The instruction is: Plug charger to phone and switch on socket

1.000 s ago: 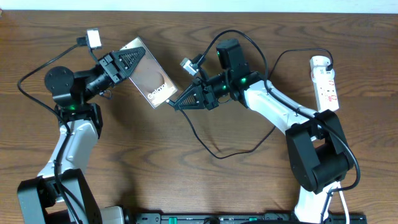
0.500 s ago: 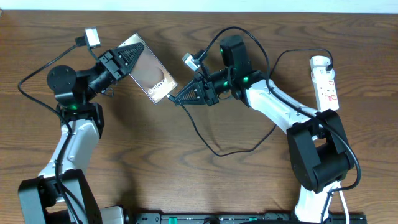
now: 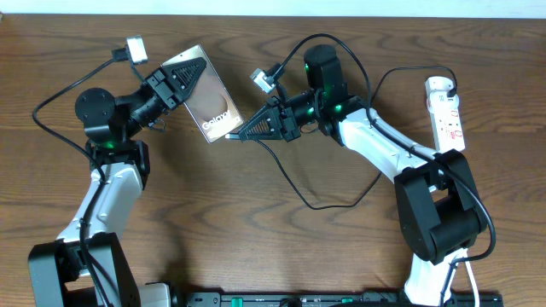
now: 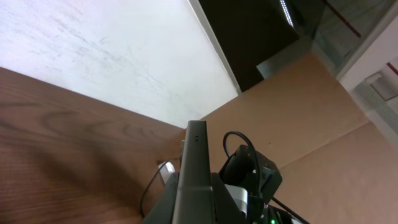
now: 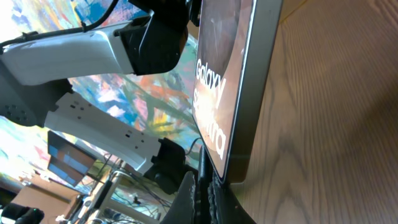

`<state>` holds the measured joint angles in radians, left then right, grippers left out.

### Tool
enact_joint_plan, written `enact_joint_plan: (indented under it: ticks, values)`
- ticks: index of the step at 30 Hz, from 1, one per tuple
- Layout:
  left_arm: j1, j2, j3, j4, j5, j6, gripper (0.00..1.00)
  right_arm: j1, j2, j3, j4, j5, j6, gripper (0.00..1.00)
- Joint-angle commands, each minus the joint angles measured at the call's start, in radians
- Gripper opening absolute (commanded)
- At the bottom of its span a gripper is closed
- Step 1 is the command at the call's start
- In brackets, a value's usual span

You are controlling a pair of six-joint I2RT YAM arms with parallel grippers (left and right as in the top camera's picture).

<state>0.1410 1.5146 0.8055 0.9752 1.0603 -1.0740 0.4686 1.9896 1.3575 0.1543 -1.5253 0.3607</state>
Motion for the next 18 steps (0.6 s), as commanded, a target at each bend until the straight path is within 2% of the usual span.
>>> enact_joint_plan:
  ticks: [1,9,18]
  values:
    - [-0.023,-0.011,-0.014,0.006,0.031,0.023,0.07,0.008,-0.005,0.023,0.01,0.005,0.009,0.01]
    - [0.004,-0.011,-0.014,0.006,0.029,0.023,0.07,0.008,-0.005,0.023,0.01,0.004,0.009,0.01]
    - [0.144,-0.011,-0.014,0.006,0.03,-0.001,0.07,0.008,-0.005,0.02,-0.031,0.02,0.004,0.01]
